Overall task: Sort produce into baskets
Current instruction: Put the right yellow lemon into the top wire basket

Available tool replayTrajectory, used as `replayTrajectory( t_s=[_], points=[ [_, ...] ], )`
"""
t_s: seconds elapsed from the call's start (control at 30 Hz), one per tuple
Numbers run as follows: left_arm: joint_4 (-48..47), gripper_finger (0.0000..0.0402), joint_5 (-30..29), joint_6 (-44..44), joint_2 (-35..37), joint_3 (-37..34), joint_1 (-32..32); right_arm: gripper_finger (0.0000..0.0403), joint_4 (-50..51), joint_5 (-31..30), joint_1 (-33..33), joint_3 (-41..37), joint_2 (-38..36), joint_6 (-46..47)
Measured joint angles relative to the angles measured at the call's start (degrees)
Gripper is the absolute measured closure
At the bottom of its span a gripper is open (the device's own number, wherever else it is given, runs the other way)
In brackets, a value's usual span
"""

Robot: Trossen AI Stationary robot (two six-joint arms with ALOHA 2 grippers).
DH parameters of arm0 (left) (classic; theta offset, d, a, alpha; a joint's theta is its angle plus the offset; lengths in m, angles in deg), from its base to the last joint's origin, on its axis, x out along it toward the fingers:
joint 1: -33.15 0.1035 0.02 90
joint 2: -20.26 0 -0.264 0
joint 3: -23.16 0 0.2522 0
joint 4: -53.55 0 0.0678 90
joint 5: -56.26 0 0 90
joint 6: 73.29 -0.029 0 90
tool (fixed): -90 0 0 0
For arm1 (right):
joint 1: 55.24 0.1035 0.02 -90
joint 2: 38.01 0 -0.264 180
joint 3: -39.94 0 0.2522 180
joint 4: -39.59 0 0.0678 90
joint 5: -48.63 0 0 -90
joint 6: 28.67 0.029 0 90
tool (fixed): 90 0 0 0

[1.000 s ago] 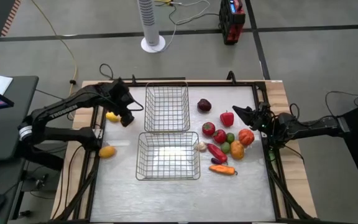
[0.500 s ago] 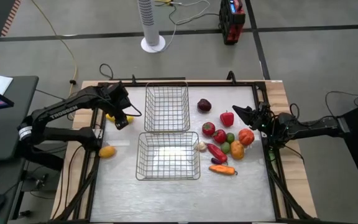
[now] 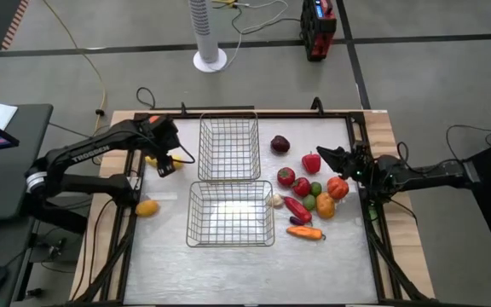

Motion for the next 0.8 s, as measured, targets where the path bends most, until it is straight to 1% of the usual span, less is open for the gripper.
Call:
replayTrajectory(
  t_s=[0.23, 0.43, 0.53, 0.67, 0.8],
  points=[
    [1.0, 0.0175, 0.2, -1.0, -3.1, 0.0, 0.0, 0.0241, -1.8, 0.3, -4.4, 0.0, -0.1, 0.0],
    [2.9, 0.0175, 0.9, -2.7, -4.2, 0.0, 0.0, 0.0241, -2.6, 4.3, -7.8, 0.0, 0.0, 1.6],
    [4.7, 0.0175, 2.5, -3.7, -4.1, 0.0, 0.0, 0.0241, -2.6, 5.7, -8.5, 0.0, 0.0, 1.7],
    [5.2, 0.0175, 3.5, -4.6, -4.1, -0.1, 0.0, 0.0241, -2.6, 6.0, -8.5, 0.0, 0.0, 1.7],
    [7.1, 0.0175, 4.6, -4.9, -2.8, -3.9, 0.0, 0.0241, -2.6, 6.4, -8.5, 0.0, 0.0, 2.3]
  ],
)
